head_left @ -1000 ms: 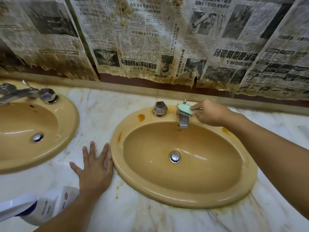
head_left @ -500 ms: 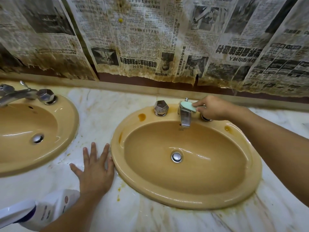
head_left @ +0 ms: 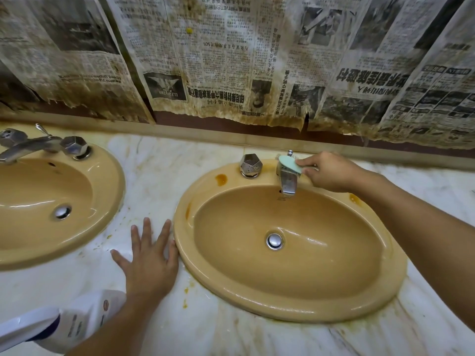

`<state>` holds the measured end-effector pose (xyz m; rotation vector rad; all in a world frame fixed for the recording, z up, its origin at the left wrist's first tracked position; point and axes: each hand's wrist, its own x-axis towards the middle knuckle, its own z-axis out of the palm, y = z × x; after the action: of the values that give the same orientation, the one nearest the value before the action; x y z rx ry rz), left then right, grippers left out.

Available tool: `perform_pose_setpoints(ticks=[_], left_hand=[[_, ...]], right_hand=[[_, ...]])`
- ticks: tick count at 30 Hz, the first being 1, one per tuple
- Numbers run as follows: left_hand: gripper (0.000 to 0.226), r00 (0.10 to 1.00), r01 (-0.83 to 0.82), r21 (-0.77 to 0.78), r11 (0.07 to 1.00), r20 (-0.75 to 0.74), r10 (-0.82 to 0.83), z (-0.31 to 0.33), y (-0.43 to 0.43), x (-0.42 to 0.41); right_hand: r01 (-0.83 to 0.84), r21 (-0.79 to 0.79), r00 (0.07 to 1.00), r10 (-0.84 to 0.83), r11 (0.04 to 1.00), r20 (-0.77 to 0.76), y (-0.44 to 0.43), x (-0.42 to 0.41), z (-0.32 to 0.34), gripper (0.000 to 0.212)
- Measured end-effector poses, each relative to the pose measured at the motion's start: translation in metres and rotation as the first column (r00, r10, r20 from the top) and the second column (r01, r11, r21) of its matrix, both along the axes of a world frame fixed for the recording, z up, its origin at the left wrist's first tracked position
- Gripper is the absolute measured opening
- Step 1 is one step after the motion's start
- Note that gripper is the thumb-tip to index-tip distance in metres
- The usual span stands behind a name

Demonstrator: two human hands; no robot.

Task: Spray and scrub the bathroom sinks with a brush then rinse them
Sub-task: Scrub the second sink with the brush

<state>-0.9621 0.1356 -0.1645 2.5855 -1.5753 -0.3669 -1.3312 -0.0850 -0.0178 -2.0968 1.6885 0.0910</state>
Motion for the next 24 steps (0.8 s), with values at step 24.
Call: perform_pose_setpoints(ticks=[24], left_hand=[[0.057, 0.999, 0.004, -0.032, 0.999, 0.036, -0.003, -0.005, 0.001, 0.002]], right_hand=[[0.589, 0.468, 0.34, -0.728, 0.658, 0.595, 0.032, 0.015, -0.068, 0.019]])
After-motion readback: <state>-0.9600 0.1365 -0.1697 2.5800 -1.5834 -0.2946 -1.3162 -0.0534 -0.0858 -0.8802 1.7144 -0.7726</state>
